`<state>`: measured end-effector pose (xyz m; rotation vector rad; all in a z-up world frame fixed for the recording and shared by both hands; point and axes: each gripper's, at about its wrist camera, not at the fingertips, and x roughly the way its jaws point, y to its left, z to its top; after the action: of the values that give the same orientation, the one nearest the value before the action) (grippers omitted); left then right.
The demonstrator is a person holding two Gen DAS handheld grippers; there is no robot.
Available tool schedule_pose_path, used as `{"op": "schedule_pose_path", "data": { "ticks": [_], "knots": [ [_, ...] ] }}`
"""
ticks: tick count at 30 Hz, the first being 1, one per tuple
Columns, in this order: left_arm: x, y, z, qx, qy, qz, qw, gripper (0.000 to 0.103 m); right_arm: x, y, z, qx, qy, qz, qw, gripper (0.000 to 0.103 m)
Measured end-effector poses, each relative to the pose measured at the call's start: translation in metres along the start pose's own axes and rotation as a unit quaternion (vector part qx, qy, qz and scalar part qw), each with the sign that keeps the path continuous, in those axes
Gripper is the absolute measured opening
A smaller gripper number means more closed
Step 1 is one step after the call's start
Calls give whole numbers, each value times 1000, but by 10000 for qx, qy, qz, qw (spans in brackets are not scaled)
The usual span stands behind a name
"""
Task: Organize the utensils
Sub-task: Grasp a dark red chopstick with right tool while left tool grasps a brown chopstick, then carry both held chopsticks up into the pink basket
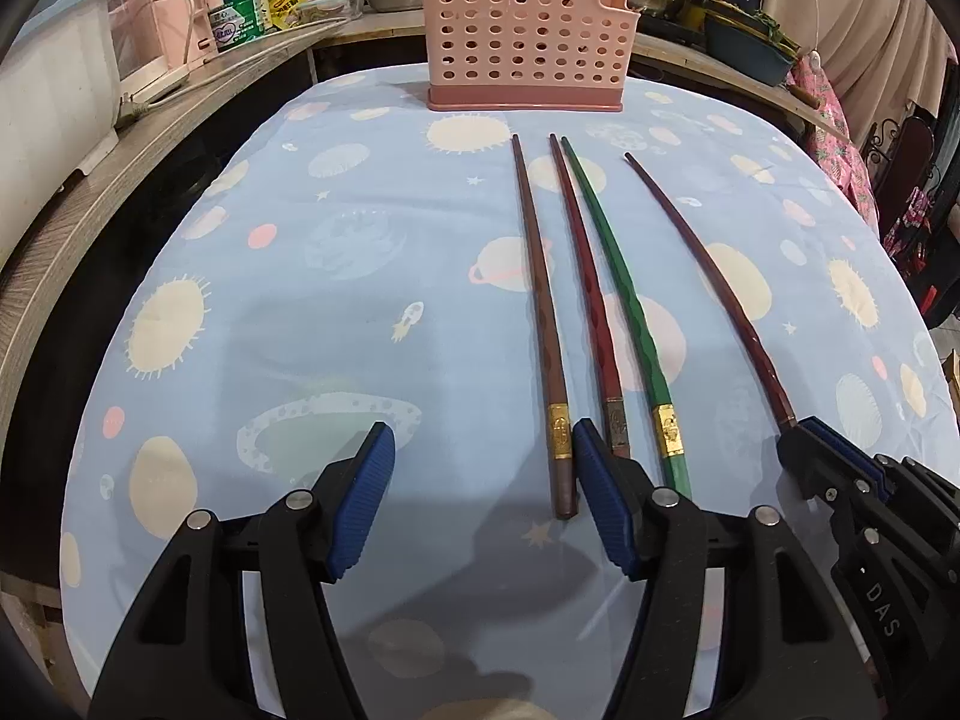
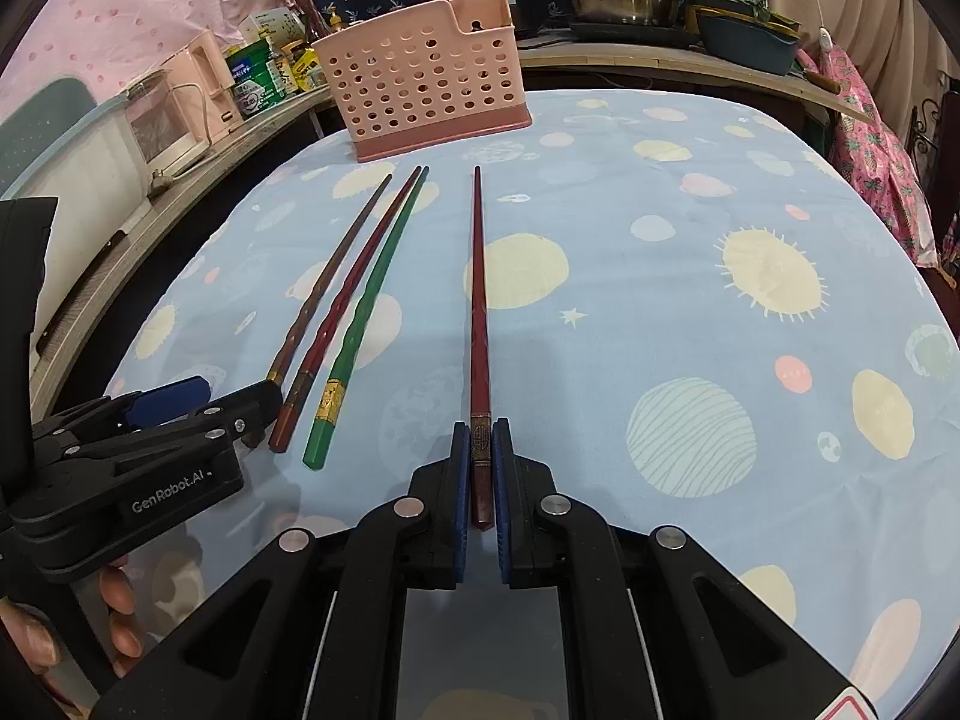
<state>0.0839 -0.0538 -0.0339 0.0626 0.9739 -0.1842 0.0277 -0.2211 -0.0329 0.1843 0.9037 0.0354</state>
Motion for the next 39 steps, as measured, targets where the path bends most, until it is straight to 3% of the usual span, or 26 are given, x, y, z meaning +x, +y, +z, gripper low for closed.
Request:
{"op": "schedule_pose_path", "data": {
  "ticks": [7,8,15,39],
  "knots": [
    [-1,1,-2,74,-97,27,9999,42,0,0,0,-12,-1,-13,10000,7],
    [-2,1,-2,98,-110,1,9999,33,0,0,0,-12,-2,-12,10000,7],
    [-2,2,-1,126,-141,-39,9998,9,1,0,0,-26,-4,-32,10000,7],
    [-6,10,1,38,-63,-119,9999,7,-3,0,-1,17,10,22,10000,7]
  ]
}}
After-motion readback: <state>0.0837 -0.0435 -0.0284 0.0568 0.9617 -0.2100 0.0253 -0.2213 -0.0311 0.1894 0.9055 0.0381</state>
